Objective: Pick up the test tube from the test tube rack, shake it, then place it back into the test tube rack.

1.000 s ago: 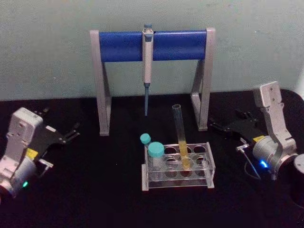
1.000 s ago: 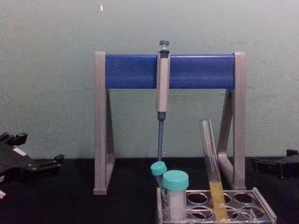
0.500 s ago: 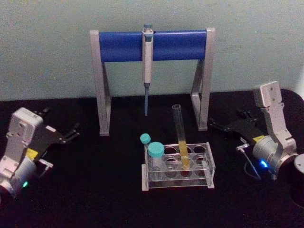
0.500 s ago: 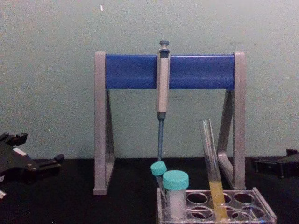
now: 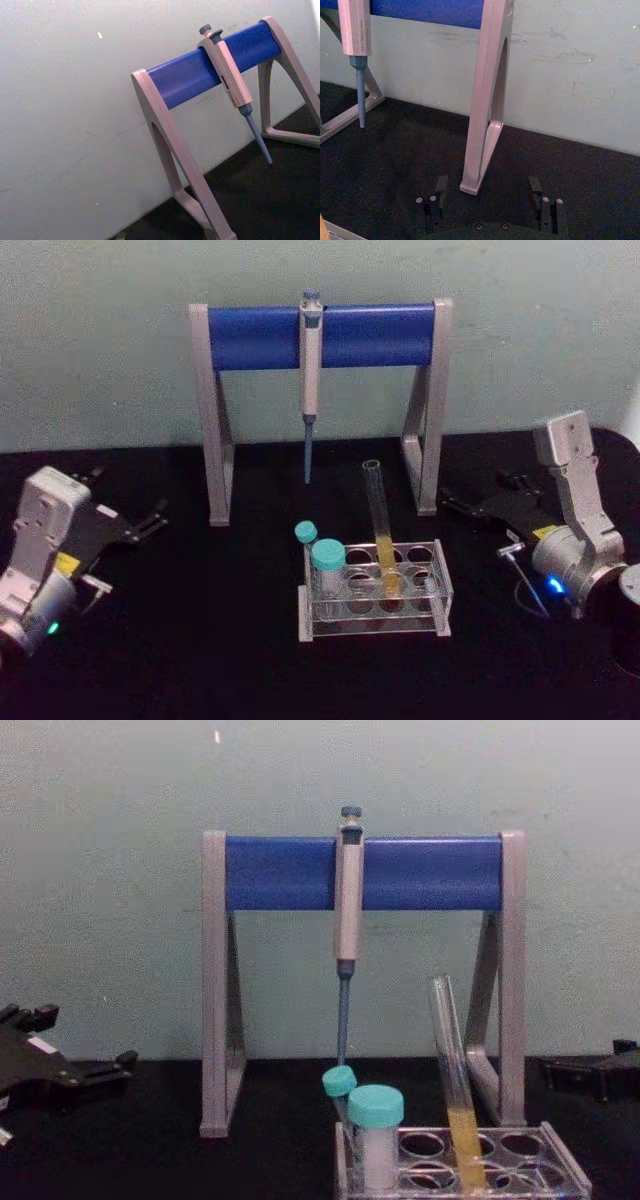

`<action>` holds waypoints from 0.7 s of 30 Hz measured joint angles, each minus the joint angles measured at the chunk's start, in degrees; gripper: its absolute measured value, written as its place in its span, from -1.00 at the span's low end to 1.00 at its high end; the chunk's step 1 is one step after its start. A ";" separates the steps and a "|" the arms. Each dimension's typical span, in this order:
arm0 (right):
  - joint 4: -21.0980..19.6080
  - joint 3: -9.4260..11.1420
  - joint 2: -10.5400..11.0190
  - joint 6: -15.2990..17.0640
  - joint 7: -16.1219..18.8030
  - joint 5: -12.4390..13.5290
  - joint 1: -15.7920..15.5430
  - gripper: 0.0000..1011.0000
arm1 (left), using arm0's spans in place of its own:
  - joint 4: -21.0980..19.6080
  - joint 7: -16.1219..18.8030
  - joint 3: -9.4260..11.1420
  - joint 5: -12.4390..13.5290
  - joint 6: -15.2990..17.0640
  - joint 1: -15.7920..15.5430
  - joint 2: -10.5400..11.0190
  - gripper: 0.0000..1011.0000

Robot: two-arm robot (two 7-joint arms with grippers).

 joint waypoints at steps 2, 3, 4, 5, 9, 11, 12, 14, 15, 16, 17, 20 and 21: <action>0.00 0.00 0.00 0.00 0.00 0.00 0.00 0.98 | 0.00 0.00 0.00 0.00 0.00 0.00 0.00 0.98; 0.00 0.00 0.00 0.00 0.00 0.00 0.00 0.98 | 0.00 0.00 0.00 0.00 0.00 0.00 0.00 0.98; 0.00 0.00 0.00 0.00 0.00 0.00 0.00 0.98 | 0.00 0.00 0.00 0.00 0.00 0.00 0.00 0.98; 0.00 0.00 0.00 0.00 0.00 0.00 0.00 0.98 | 0.00 0.00 0.00 0.00 0.00 0.00 0.00 0.98; 0.00 0.00 0.00 0.01 0.00 0.00 0.00 0.98 | 0.00 0.00 0.00 0.00 0.00 0.00 0.00 0.98; 0.00 0.00 0.00 0.01 0.00 0.00 0.00 0.98 | 0.00 0.00 0.00 0.00 0.00 0.00 0.00 0.98; 0.00 0.00 0.00 0.00 0.00 0.00 0.00 0.98 | 0.00 0.00 0.00 0.00 0.00 0.00 0.00 0.98; 0.00 0.00 0.00 0.01 0.00 0.00 0.00 0.98 | 0.00 0.00 0.00 0.00 0.00 0.00 0.00 0.98; 0.00 0.00 0.00 0.01 0.00 0.00 0.00 0.98 | 0.00 0.00 0.00 0.00 0.00 0.00 0.00 0.98; 0.00 0.00 0.00 0.01 0.00 0.00 0.00 0.98 | 0.00 0.00 0.00 0.00 0.00 0.00 0.00 0.98; 0.00 0.00 0.00 0.01 0.00 0.00 0.00 0.98 | 0.00 0.00 0.00 0.00 0.00 0.00 0.00 0.98; 0.00 0.00 0.00 0.01 0.00 0.00 0.00 0.98 | 0.00 0.00 0.00 0.00 0.00 0.00 0.00 0.98; 0.00 0.00 0.00 0.01 0.00 0.00 0.00 0.98 | 0.00 0.00 0.00 0.00 0.00 0.00 0.00 0.98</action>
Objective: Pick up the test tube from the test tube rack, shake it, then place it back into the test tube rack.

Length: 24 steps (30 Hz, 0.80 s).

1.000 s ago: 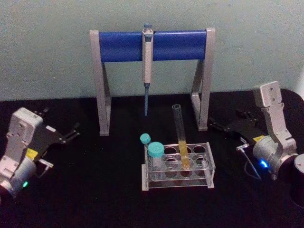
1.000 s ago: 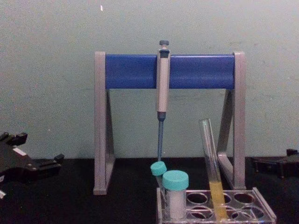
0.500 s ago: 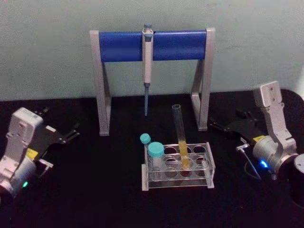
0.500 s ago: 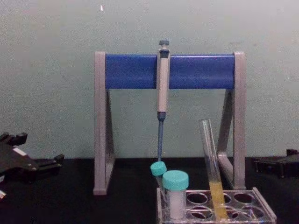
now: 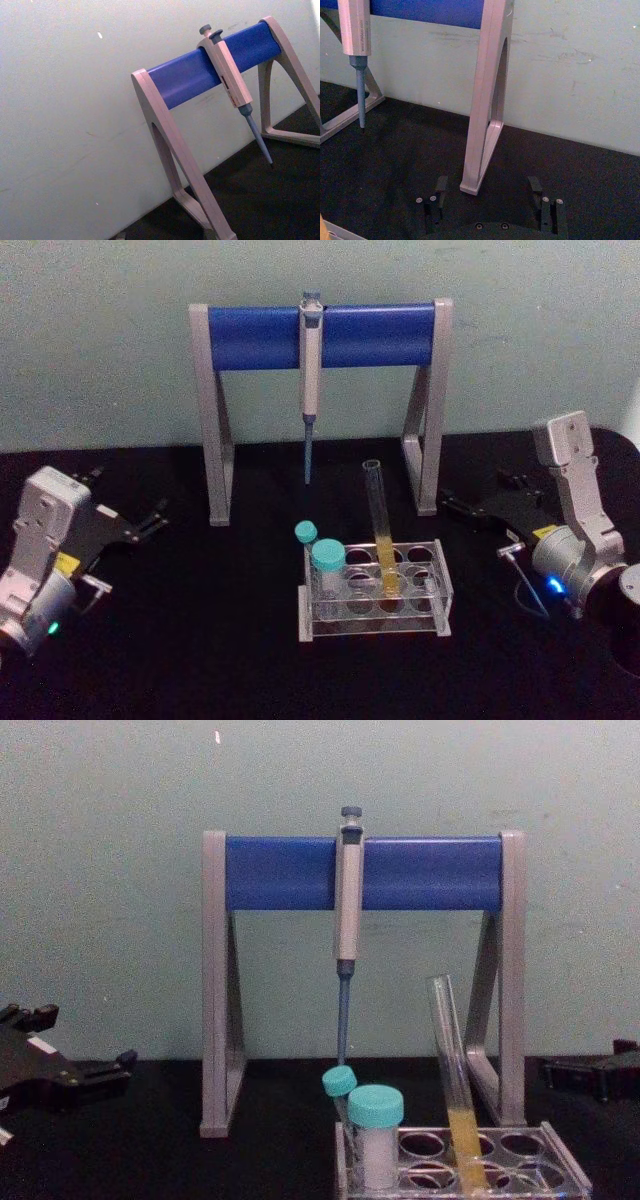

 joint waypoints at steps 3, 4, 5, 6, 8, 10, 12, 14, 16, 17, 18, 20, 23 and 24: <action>0.00 0.00 0.00 0.00 0.00 0.00 0.00 0.98 | 0.00 0.00 0.00 0.00 0.00 0.00 0.00 0.98; 0.00 0.00 0.00 0.00 0.00 0.00 0.00 0.98 | 0.00 0.00 0.00 0.00 0.00 0.00 0.00 0.98; 0.00 0.00 0.00 0.00 0.00 0.00 0.00 0.98 | 0.00 0.00 0.00 0.00 0.00 0.00 0.00 0.98; 0.00 0.00 0.00 0.00 0.00 0.00 0.00 0.98 | 0.00 0.00 0.00 0.00 0.00 0.00 0.00 0.98; 0.00 0.00 0.00 0.00 0.00 0.00 0.00 0.98 | 0.00 0.00 0.00 0.00 0.00 0.00 0.00 0.98; 0.00 0.00 0.00 0.00 0.00 0.00 0.00 0.98 | 0.00 0.00 0.00 0.00 0.00 0.00 0.00 0.98; 0.00 0.00 0.00 0.00 0.00 0.00 0.00 0.98 | 0.00 0.00 0.00 0.00 0.00 0.00 0.00 0.98; 0.00 0.00 0.00 0.00 0.00 0.00 0.00 0.98 | 0.00 0.00 0.00 0.00 0.00 0.01 0.00 0.98; 0.00 0.00 0.00 0.00 0.00 0.00 0.00 0.98 | 0.00 0.00 0.00 0.00 0.00 0.00 0.00 0.98; 0.00 0.00 0.00 0.00 0.00 0.00 0.00 0.98 | 0.00 0.00 0.00 0.00 0.00 0.00 0.00 0.98; 0.00 0.00 0.00 0.00 0.00 0.00 0.00 0.98 | 0.00 0.00 0.00 0.00 0.00 0.00 0.00 0.98; 0.00 0.00 0.00 0.00 0.00 0.00 0.00 0.98 | 0.00 0.00 0.00 0.00 0.00 0.00 0.00 0.98; 0.00 0.00 0.00 0.00 0.00 0.00 0.00 0.98 | 0.00 0.00 0.00 0.00 0.00 0.00 0.00 0.98; 0.00 0.00 0.00 0.00 0.00 0.00 0.00 0.98 | 0.00 0.00 0.00 0.00 0.00 0.00 0.00 0.98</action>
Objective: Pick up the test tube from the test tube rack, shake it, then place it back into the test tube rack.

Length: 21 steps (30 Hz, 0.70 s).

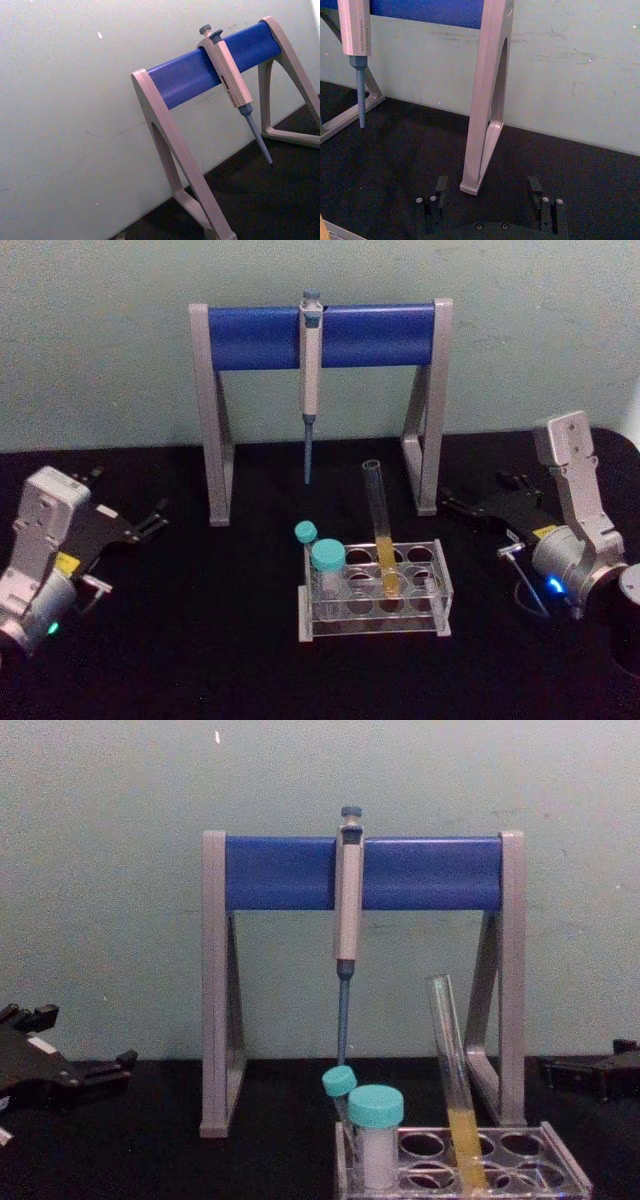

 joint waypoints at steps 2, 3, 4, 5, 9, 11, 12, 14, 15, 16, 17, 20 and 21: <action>0.00 0.00 0.00 0.00 0.00 0.00 0.00 0.98 | 0.00 0.00 0.00 0.00 0.00 0.00 0.00 0.98; 0.00 0.00 0.00 0.00 0.00 0.00 0.00 0.98 | 0.00 0.01 0.01 0.00 0.00 0.00 0.00 0.98; 0.00 0.00 0.00 0.00 0.00 0.00 0.00 0.98 | 0.00 0.00 0.00 0.00 0.00 0.00 0.00 0.98; 0.00 0.00 0.00 0.00 0.00 0.00 0.00 0.98 | 0.00 0.00 0.00 0.00 0.00 0.00 0.00 0.98; 0.00 0.00 0.00 0.00 0.00 0.00 0.00 0.98 | 0.00 0.00 0.00 0.00 0.00 0.00 0.00 0.98; 0.00 0.00 0.00 0.00 0.00 0.00 0.00 0.98 | 0.00 0.00 0.00 0.00 0.00 0.00 0.00 0.98; 0.00 0.00 0.00 0.00 0.00 0.00 0.00 0.98 | 0.00 0.00 0.00 0.00 0.00 0.00 0.00 0.98; 0.00 0.00 0.00 0.00 0.00 0.00 0.00 0.98 | 0.00 0.00 0.00 0.00 0.00 0.00 0.00 0.98; 0.00 0.00 0.00 0.00 0.00 0.00 0.00 0.98 | 0.00 0.00 0.00 0.00 0.00 0.00 0.00 0.98; 0.00 0.00 0.00 0.00 0.00 0.00 0.00 0.98 | 0.00 0.00 0.00 0.00 0.00 0.00 0.00 0.98; 0.00 0.00 0.00 0.00 0.00 0.00 0.00 0.98 | 0.00 0.00 0.00 0.00 0.00 0.00 0.00 0.98; 0.00 0.00 0.00 0.00 0.00 0.00 0.00 0.98 | 0.00 0.00 0.00 0.00 0.00 0.00 0.00 0.98; 0.00 0.00 0.00 0.00 0.00 0.00 0.00 0.98 | 0.00 0.00 0.00 0.00 0.00 0.00 0.00 0.98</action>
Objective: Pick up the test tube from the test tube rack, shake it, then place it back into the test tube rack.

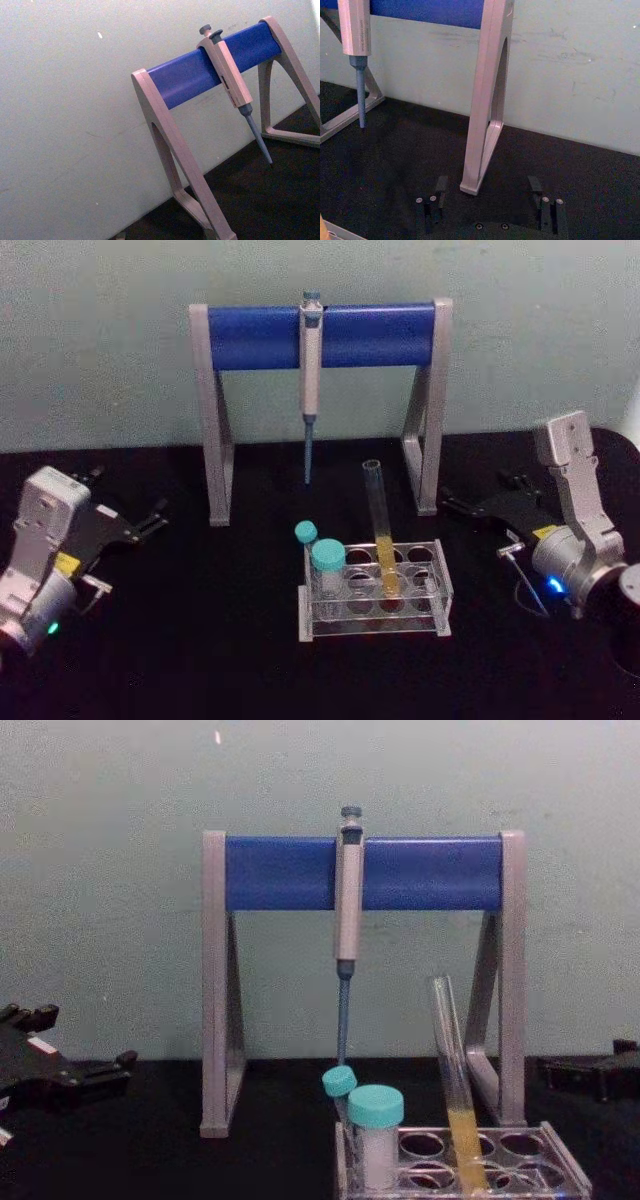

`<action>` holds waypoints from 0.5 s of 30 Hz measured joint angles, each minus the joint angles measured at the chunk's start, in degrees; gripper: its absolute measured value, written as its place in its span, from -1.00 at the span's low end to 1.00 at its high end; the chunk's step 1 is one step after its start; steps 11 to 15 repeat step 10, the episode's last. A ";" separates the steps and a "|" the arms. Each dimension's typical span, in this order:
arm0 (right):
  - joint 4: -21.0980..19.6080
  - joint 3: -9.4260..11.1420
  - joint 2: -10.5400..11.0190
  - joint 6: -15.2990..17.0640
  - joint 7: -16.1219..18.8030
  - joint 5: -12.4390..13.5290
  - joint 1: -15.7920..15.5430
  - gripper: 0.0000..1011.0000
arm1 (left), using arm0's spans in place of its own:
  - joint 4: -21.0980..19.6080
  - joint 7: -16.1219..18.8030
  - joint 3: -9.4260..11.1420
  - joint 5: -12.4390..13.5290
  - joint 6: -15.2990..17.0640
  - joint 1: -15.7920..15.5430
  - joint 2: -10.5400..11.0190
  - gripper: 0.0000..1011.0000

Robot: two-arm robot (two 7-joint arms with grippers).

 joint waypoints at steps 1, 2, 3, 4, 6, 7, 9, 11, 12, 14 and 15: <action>0.00 0.00 0.00 0.00 0.00 0.00 0.00 0.98 | 0.00 0.00 0.00 0.00 0.00 0.00 0.00 0.98; 0.00 0.00 0.00 0.00 0.00 0.00 0.00 0.98 | 0.00 0.00 0.00 0.00 0.00 0.00 0.00 0.98; 0.00 0.00 0.00 0.00 0.00 0.00 0.00 0.98 | 0.00 0.00 0.00 0.00 0.00 0.00 0.00 0.98; 0.00 0.00 0.00 0.00 0.00 0.00 0.00 0.98 | 0.00 0.00 0.00 0.00 0.00 0.00 0.00 0.98; 0.00 0.00 0.00 0.00 0.00 0.00 0.00 0.98 | 0.00 0.00 0.00 0.00 0.00 0.00 0.00 0.98; 0.00 0.00 0.00 0.00 0.00 0.00 0.00 0.98 | 0.00 0.00 0.00 0.00 0.00 0.00 0.00 0.98; 0.00 0.00 0.00 0.00 0.00 0.00 0.00 0.98 | 0.00 0.00 0.00 0.00 0.00 0.00 0.00 0.98; 0.00 0.00 0.00 0.00 0.00 0.00 0.00 0.98 | 0.00 0.00 0.00 0.00 0.00 0.00 0.00 0.98; 0.00 0.00 0.00 0.00 0.00 0.00 0.00 0.98 | 0.00 0.00 0.00 0.00 0.00 0.00 0.00 0.98; 0.00 0.00 0.00 0.00 0.00 0.00 0.00 0.98 | 0.00 0.00 0.00 0.00 0.00 0.00 0.00 0.98; 0.00 0.00 0.00 0.00 0.00 0.00 0.00 0.98 | 0.00 0.00 0.00 0.00 0.00 0.00 0.00 0.98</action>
